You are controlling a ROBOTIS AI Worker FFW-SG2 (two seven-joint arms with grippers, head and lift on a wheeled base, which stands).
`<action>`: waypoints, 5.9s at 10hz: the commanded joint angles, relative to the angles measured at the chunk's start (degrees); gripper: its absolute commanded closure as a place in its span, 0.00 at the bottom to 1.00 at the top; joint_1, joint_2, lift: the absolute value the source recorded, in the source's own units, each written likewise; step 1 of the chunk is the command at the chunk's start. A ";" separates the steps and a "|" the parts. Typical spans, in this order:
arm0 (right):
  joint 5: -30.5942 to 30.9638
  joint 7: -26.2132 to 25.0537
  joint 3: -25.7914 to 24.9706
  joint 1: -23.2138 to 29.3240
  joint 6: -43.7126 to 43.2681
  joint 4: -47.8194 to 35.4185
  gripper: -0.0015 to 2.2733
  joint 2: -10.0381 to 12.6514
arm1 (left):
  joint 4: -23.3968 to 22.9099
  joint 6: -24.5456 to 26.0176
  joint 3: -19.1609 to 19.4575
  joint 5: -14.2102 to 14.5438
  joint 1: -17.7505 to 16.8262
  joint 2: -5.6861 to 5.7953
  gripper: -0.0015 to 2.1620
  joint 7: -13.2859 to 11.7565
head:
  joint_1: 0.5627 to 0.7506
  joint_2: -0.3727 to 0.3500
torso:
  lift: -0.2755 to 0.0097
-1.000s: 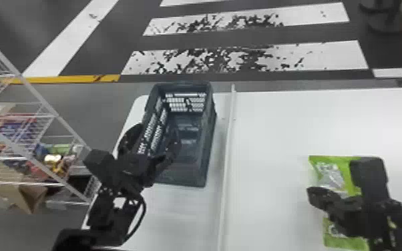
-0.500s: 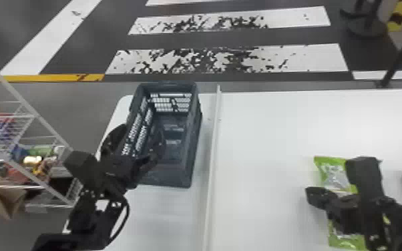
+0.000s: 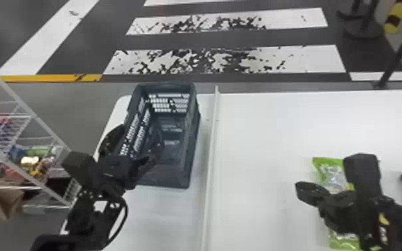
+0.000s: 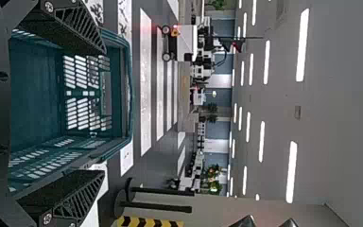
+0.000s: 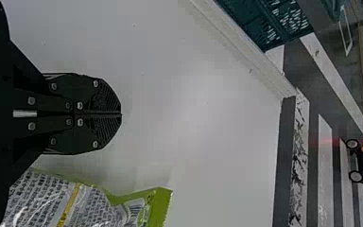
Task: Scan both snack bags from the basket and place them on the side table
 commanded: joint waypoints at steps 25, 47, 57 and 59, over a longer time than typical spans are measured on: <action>5.45 -6.26 -0.84 8.62 -7.95 -3.68 0.98 0.66 | 0.18 0.18 0.26 0.34 0.44 0.22 0.06 0.00 | 0.70 0.72 | 0.70; 0.96 -8.02 -26.68 -2.36 2.95 5.02 0.03 0.74 | 1.33 0.36 0.18 0.43 -0.27 0.22 0.06 0.00 | 0.70 0.26 | 0.70; 2.46 -7.58 -25.54 -4.03 4.88 5.37 0.99 -0.40 | 1.24 0.53 0.70 0.43 0.08 -0.05 0.06 0.00 | 0.70 0.25 | 0.70; 3.42 -9.34 -22.28 2.21 5.06 -4.73 0.99 1.18 | 0.97 0.53 0.79 0.43 0.17 -0.13 0.06 0.09 | 0.70 0.27 | 0.70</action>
